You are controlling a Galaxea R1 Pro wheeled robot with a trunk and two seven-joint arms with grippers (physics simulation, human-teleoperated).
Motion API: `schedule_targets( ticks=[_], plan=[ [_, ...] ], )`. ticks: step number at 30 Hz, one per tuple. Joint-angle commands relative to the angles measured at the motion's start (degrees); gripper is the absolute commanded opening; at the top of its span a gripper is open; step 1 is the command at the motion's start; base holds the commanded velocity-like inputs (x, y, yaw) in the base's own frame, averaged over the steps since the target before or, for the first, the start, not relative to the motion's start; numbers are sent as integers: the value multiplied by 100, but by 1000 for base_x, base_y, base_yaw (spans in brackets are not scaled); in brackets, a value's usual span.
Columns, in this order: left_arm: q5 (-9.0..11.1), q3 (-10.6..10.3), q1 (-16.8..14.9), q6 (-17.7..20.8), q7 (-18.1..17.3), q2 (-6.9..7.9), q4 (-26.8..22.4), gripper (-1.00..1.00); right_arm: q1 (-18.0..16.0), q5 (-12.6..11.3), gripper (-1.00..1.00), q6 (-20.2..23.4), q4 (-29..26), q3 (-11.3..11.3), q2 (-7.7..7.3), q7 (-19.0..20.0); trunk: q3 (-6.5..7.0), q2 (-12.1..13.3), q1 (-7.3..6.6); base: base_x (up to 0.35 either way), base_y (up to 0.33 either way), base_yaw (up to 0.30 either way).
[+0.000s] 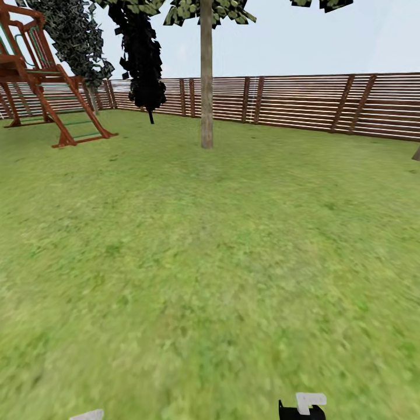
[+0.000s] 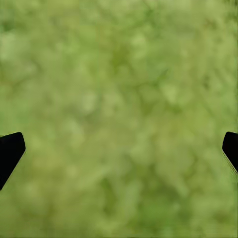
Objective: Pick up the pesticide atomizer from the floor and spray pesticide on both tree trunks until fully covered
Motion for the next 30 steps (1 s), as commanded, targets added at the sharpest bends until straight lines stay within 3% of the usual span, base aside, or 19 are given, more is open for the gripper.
schedule_targets(
  ticks=[1, 30],
  plan=[
    [18, -3, -3, -21, 6, 0, 6, -100, -3, -59, 100, -17, 3, 51, 0, -8, -4, -2, 3, 344, 0, 0],
    [18, -5, -3, -21, 6, -9, 6, -100, -3, -59, 100, -17, 3, 51, 0, -8, -4, -2, 3, 344, 0, 0]
  ],
)
